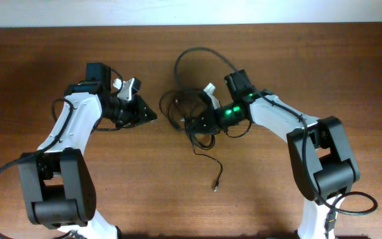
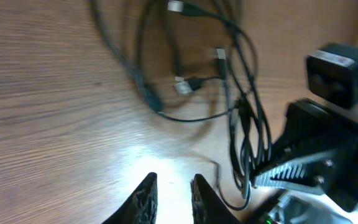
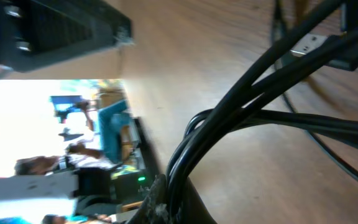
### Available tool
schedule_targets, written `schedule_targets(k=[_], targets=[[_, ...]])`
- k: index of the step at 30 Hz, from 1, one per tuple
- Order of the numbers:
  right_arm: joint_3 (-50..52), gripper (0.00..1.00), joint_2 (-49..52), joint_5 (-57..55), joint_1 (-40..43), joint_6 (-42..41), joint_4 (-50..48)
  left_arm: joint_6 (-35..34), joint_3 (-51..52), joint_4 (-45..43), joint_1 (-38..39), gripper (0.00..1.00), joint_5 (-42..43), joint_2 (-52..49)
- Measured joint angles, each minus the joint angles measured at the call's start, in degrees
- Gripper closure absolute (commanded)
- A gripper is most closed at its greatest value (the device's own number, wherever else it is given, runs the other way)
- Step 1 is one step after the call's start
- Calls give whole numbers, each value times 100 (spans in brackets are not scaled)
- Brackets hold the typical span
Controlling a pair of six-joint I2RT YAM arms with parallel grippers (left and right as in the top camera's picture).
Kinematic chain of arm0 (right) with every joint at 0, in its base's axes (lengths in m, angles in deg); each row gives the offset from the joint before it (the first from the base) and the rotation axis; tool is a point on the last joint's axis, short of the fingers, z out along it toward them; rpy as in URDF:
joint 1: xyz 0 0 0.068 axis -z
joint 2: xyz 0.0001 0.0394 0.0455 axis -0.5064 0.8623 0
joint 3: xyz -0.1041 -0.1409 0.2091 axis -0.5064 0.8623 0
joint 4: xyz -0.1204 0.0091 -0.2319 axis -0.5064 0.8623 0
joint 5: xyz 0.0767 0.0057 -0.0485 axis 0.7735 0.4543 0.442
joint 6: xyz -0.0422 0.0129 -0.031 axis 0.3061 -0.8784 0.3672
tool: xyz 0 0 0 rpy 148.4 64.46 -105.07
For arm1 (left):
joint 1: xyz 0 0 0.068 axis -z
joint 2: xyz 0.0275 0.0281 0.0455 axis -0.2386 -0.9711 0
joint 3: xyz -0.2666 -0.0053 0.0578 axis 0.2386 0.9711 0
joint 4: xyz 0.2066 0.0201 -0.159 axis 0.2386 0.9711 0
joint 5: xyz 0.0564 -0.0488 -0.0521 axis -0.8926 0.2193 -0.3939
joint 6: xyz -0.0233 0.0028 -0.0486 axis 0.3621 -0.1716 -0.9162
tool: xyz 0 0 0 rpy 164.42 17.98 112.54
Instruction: Untangle cables
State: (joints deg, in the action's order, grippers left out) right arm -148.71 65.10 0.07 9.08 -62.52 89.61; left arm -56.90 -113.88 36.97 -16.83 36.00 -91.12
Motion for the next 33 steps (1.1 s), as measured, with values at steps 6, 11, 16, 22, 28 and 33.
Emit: schedule_targets(k=[6,11,16,22,28,33], targets=[[0,96,0,1043,195,13,-17,-476,4,-131,0,62,490,0],[0,96,0,1207,199,15,-17,-1427,9,-428,181,62,533,0],[0,96,0,1246,199,15,-22,-2496,17,-964,809,58,575,0],[0,96,2,1248,199,17,-46,-3248,22,-1128,1132,71,595,0],[0,96,2,1266,199,13,-149,-3346,24,-769,1137,78,595,0],[0,96,2,1268,199,17,-151,-3364,26,-671,1176,83,638,0]])
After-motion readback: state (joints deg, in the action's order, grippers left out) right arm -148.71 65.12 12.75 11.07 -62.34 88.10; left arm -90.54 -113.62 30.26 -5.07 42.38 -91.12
